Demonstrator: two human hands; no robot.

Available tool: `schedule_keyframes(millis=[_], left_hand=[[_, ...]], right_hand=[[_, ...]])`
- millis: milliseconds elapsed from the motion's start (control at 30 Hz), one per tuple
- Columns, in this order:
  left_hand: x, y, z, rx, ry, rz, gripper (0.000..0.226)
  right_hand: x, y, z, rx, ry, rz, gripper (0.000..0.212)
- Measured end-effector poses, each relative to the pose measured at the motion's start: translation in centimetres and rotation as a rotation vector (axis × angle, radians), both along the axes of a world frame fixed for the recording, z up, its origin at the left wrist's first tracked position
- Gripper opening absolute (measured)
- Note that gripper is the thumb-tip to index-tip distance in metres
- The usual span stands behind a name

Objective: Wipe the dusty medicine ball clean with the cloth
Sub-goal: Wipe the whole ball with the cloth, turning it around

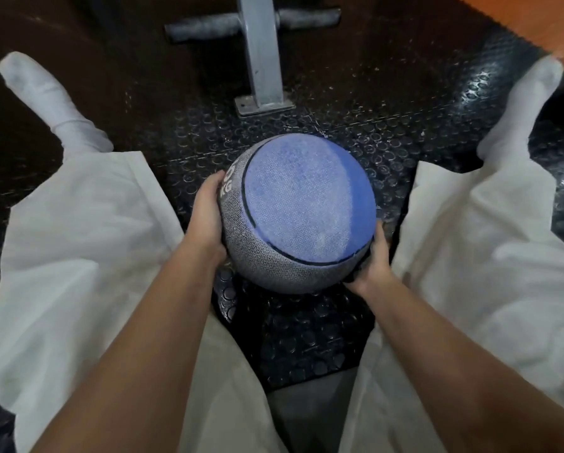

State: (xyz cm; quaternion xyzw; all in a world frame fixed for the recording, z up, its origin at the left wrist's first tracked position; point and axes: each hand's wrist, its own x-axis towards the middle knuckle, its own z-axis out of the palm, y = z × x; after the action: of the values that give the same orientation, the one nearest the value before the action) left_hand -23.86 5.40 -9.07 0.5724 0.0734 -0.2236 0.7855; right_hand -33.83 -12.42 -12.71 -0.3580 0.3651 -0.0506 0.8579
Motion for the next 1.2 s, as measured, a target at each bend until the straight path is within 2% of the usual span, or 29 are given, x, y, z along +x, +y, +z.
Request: schedule_keyframes(millis=[67, 267, 367, 533, 633, 667, 767, 900, 1033, 1200], left_hand=[[-0.3, 0.3, 0.0, 0.018, 0.013, 0.013, 0.039], [-0.8, -0.5, 0.5, 0.101, 0.045, 0.064, 0.04], [-1.1, -1.0, 1.3, 0.176, 0.061, 0.081, 0.04], [-0.8, -0.5, 1.3, 0.36, 0.012, 0.178, 0.041], [-1.1, -0.1, 2.1, 0.546, -0.106, 0.256, 0.057], [-1.5, -0.2, 3.0, 0.586, -0.147, 0.26, 0.056], [-1.8, -1.1, 4.9, 0.702, -0.338, 0.204, 0.047], [-3.0, -2.9, 6.7, 0.947, -0.53, -0.01, 0.047], [-3.8, -2.3, 6.5, 0.908, -0.574, -0.046, 0.044], [-5.5, -2.1, 6.2, 0.911, -0.656, 0.0, 0.041]], right_hand=[[0.6, -0.4, 0.7, -0.104, -0.018, 0.039, 0.039], [3.7, -2.5, 5.9, -0.75, -0.144, 0.187, 0.017], [4.5, -2.4, 7.5, -0.974, -0.155, 0.287, 0.015], [3.0, -1.0, 7.4, -1.088, -0.171, 0.177, 0.014], [1.0, 0.5, 6.1, -1.276, -0.219, 0.065, 0.029], [0.4, 1.1, 5.6, -1.314, -0.233, 0.044, 0.032], [-1.5, 2.8, 4.6, -1.442, -0.237, 0.01, 0.035], [-2.5, 3.4, 4.4, -1.628, -0.28, 0.01, 0.042], [-3.0, 3.7, 5.4, -1.763, -0.276, 0.017, 0.038], [-1.5, 3.6, 8.8, -1.882, -0.133, 0.149, 0.035]])
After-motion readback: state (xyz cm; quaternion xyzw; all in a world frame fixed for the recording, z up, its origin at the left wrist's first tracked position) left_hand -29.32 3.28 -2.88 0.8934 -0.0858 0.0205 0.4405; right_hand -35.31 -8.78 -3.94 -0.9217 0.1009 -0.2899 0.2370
